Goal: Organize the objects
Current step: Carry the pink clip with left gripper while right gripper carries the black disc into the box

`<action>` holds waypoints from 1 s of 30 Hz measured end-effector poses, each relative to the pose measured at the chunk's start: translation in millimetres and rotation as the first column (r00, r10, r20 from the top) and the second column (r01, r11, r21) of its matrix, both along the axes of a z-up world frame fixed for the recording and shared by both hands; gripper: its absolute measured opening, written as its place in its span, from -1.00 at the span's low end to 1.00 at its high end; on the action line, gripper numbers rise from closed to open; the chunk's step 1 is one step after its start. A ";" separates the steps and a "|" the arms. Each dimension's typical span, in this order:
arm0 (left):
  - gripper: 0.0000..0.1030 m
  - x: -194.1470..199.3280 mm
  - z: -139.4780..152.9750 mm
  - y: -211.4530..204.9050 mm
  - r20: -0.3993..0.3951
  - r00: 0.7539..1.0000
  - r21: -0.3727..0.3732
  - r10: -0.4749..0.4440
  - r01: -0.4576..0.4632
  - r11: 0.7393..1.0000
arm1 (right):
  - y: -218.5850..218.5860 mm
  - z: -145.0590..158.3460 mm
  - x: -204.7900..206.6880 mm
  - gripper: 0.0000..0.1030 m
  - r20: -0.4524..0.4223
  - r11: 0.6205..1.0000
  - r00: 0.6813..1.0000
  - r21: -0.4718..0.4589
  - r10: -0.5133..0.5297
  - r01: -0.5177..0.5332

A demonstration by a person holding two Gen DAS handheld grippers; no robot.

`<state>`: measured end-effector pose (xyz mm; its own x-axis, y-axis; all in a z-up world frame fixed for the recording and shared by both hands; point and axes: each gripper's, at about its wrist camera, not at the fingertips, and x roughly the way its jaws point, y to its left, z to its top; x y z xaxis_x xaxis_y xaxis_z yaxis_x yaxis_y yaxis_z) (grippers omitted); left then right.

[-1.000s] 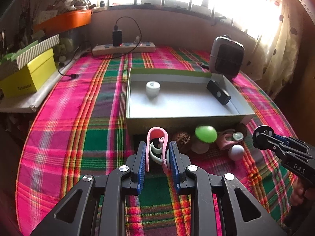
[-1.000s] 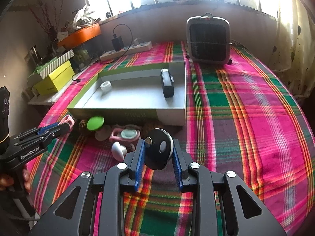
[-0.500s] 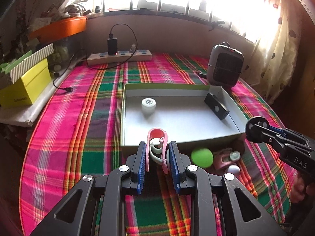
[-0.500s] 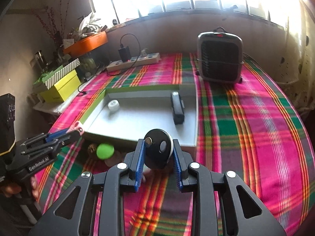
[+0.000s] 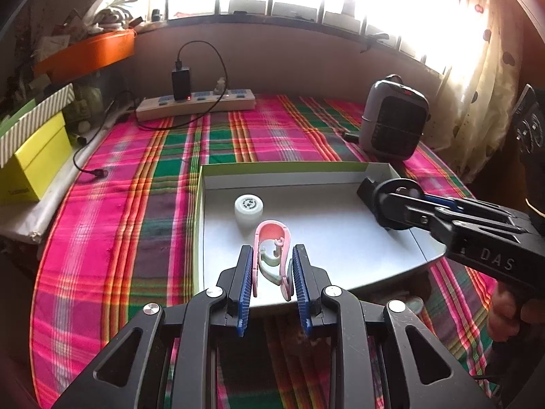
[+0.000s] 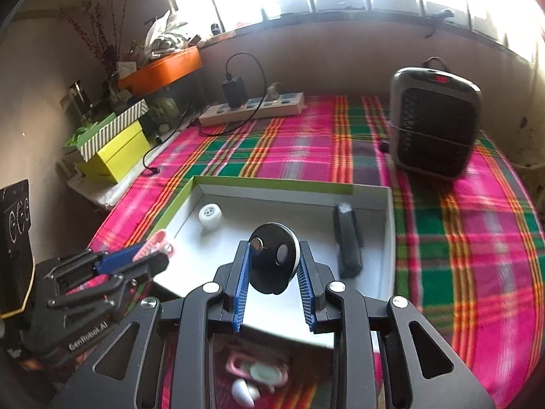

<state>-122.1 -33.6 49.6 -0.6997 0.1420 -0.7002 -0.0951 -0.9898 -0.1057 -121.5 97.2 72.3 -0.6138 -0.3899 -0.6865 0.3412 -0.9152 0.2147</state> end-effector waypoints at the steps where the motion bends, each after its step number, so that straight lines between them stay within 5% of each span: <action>1: -0.59 -2.2 -1.3 -0.5 0.003 1.000 0.000 0.002 -0.002 1.000 | -1.8 -1.5 -4.3 -0.46 0.007 1.000 1.000 0.000 0.003 -0.003; 30: -0.59 -47.6 -30.8 -1.0 0.074 0.997 -0.012 -0.001 0.002 1.000 | -41.6 -38.6 -78.0 -0.46 0.135 0.996 0.989 0.061 0.057 -0.066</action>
<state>-169.7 -34.6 18.8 -0.6459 0.1336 -0.7516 -0.0885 -0.9910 -0.1001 -199.5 55.6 33.6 -0.4918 -0.3759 -0.7854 0.3696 -0.9068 0.2026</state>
